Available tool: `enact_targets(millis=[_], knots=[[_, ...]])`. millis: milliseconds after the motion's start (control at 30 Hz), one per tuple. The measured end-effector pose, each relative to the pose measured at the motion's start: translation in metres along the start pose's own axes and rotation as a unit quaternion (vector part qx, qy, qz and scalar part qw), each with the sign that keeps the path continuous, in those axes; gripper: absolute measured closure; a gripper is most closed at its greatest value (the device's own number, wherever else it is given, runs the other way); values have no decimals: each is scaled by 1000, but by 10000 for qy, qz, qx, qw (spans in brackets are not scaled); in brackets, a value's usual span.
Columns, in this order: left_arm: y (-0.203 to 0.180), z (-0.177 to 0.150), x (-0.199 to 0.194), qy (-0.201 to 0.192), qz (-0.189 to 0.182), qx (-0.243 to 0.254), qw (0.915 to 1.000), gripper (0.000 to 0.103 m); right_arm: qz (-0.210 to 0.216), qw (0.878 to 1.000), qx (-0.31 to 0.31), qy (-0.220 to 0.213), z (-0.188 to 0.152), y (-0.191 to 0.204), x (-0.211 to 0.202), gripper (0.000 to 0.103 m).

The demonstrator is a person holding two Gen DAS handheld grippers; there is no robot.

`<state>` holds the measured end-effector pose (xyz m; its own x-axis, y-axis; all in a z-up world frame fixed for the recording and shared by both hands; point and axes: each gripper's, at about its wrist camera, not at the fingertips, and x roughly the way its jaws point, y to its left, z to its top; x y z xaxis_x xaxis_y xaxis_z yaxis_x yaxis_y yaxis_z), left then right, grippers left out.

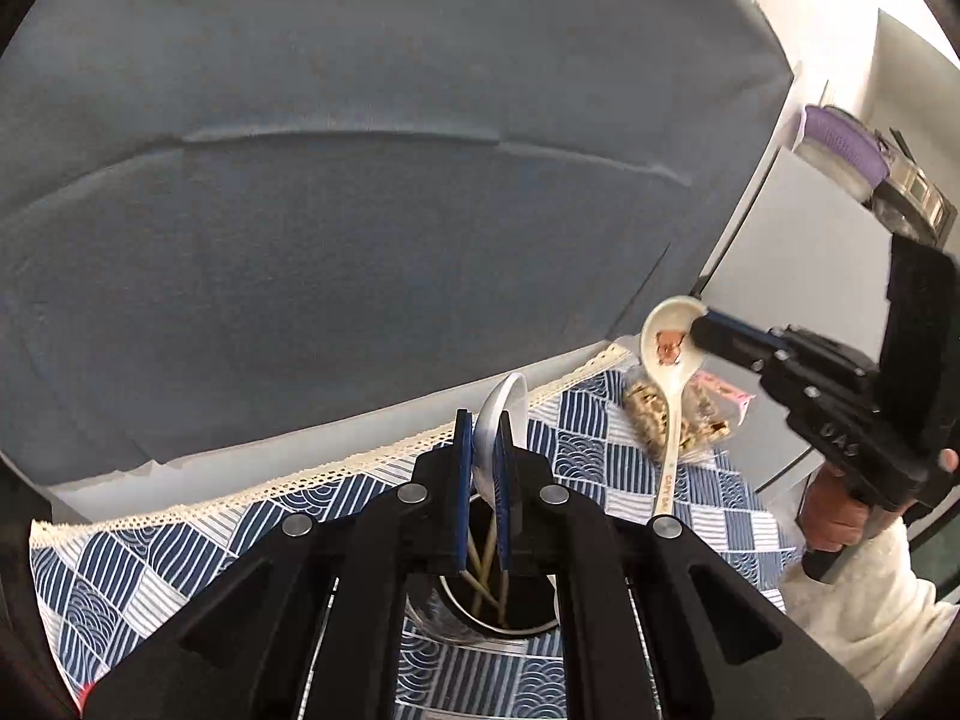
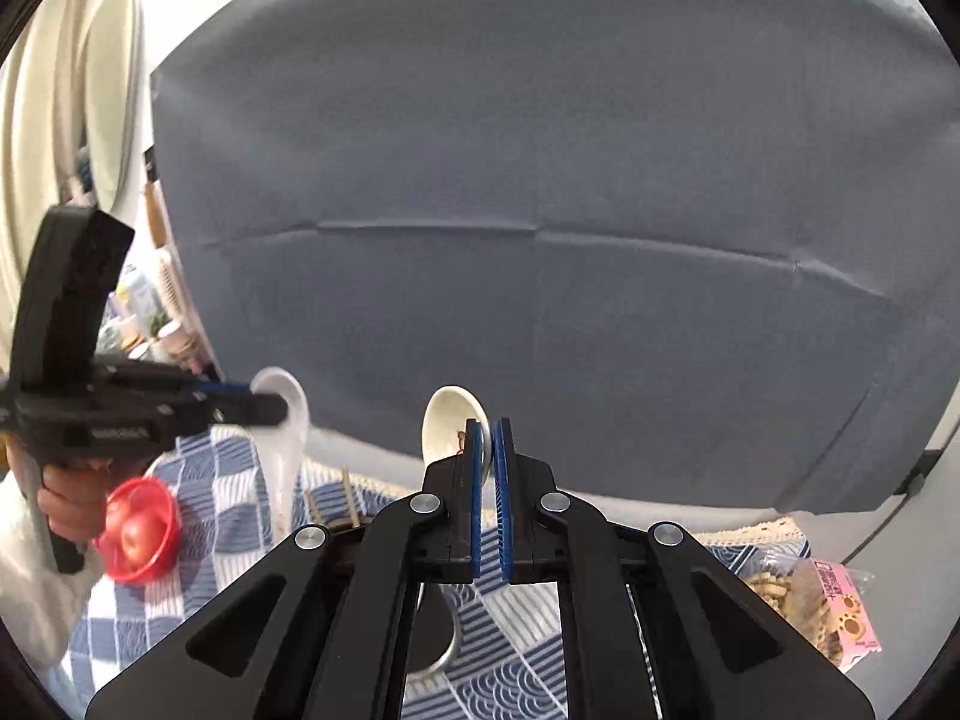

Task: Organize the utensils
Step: 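Open both tools dropping the spoons into the black cup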

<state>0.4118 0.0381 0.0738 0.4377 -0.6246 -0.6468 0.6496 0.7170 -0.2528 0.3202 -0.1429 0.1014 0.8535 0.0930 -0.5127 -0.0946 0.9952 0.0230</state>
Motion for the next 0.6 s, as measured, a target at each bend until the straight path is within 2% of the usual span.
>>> enact_targets(millis=[167, 333, 467, 500, 533, 567, 600], knots=[[5, -6, 14, 91, -44, 233, 9997, 96, -212, 9997, 76, -85, 0, 9, 16, 99], [7, -13, 23, 108, -17, 435, 9990, 96, -293, 9996, 41, 44, -10, 16, 33, 99], [8, -19, 20, 34, 84, 493, 9987, 92, -135, 9995, 64, 262, -24, 15, 36, 95], [8, -20, 19, 8, 124, 526, 9985, 84, -107, 9995, 83, 287, -26, 14, 34, 90], [7, -23, 14, -37, 171, 565, 9983, 66, -99, 9995, 109, 286, -28, 11, 32, 79], [7, -24, 9, -93, 193, 572, 9981, 56, -138, 9995, 150, 260, -29, 6, 25, 71], [7, -26, 4, -169, 204, 581, 9980, 42, -127, 9994, 200, 255, -30, 3, 21, 55]])
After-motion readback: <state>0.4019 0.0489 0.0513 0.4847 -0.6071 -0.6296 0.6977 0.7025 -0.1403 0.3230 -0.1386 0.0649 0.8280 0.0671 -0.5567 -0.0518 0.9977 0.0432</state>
